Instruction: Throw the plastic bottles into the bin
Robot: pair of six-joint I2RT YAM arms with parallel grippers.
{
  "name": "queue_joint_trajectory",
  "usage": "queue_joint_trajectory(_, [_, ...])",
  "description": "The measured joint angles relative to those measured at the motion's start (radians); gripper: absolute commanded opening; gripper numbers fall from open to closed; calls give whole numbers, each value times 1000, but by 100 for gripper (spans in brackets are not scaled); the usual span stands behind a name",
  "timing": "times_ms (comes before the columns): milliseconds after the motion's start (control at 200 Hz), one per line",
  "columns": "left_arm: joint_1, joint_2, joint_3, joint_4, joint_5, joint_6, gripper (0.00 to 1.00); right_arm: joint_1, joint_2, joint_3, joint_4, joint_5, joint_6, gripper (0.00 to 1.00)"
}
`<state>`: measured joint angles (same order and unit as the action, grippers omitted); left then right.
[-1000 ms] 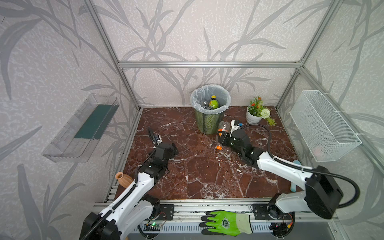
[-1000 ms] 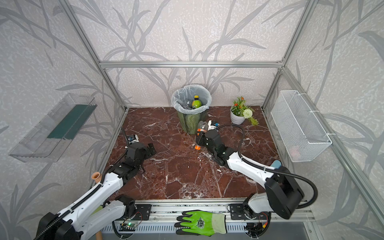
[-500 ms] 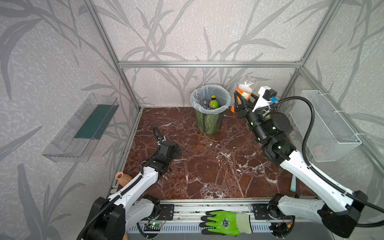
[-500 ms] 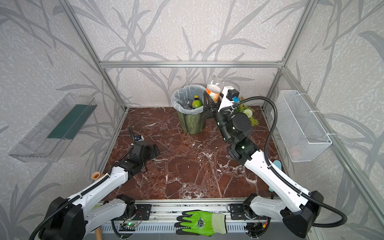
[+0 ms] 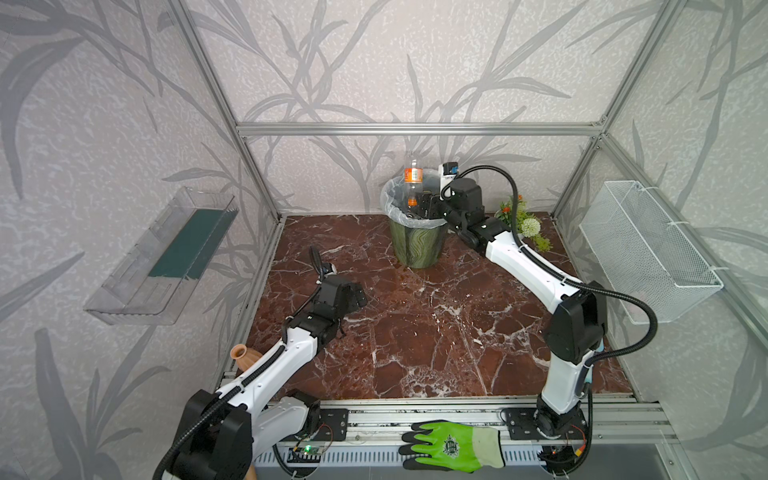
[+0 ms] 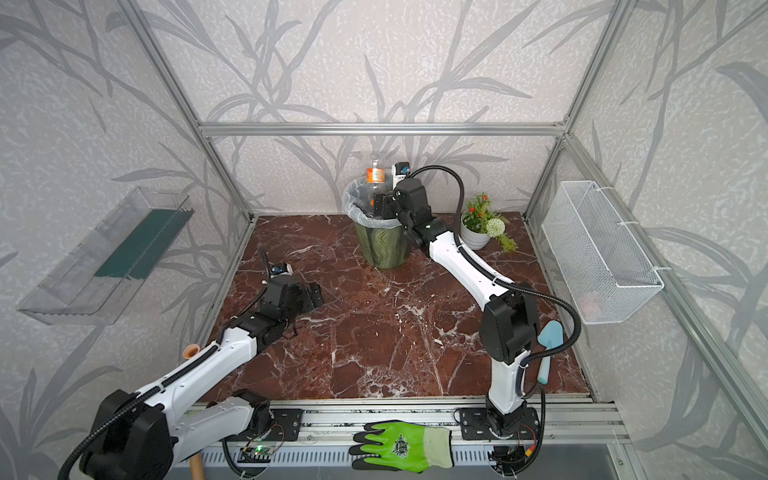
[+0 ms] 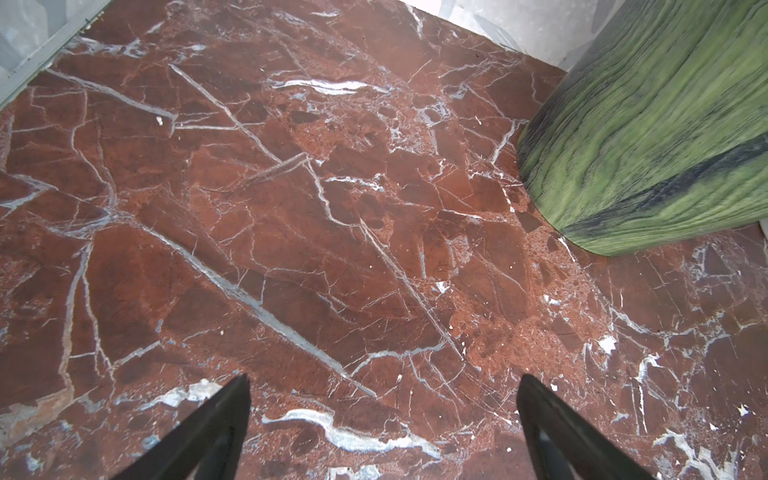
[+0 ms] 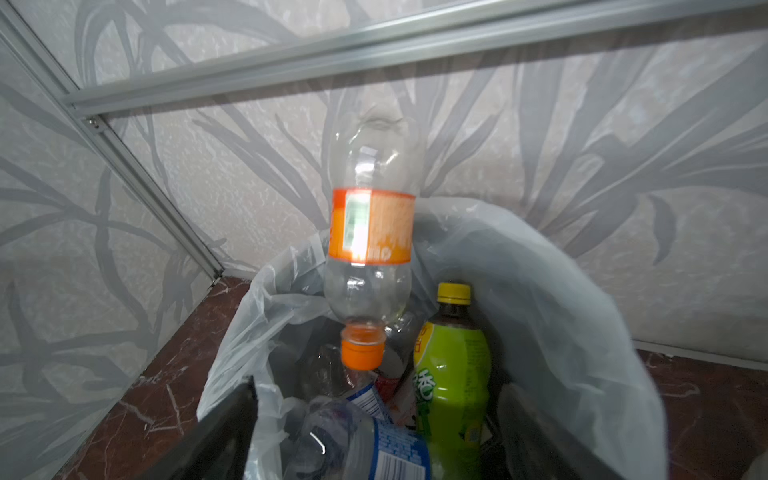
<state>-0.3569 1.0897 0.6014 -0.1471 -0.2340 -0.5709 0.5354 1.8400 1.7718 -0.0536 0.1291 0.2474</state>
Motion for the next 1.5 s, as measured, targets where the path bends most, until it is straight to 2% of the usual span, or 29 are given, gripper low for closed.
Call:
queue_joint_trajectory(260, [0,-1,0,-1,1,14,99,-27,-443,-216,104,43,-17,95])
queue_joint_trajectory(440, [0,5,8,-3,-2,21,99,-102,-590,-402,140,62,-12,98])
queue_joint_trajectory(540, [0,5,17,-9,-27,18,99,-180,-647,-593,145,50,3,100])
queue_joint_trajectory(640, [0,-6,17,-11,-68,14,99,-256,-721,-856,177,53,-15,99])
queue_joint_trajectory(810, [0,-18,17,-10,-125,13,99,-291,-819,-1259,315,76,-156,99])
queue_joint_trajectory(940, [0,-14,17,-11,-176,10,99,-292,-785,-1448,488,79,-253,99])
queue_joint_trajectory(1035, [0,-14,17,-10,-211,11,99,-294,-674,-1516,633,79,-285,99])
queue_joint_trajectory(1135, [0,-14,17,-10,-232,15,99,-293,-534,-1529,766,73,-314,99])
queue_joint_trajectory(1304, [0,-21,16,-10,-259,22,99,-303,-401,-1476,891,60,-378,99])
queue_joint_trajectory(1414, [0,-27,16,-9,-274,35,99,-342,-265,-1482,1090,41,-375,99])
queue_joint_trajectory(1499, [1,-34,12,-8,-289,48,99,-368,-233,-1511,1126,35,-367,99])
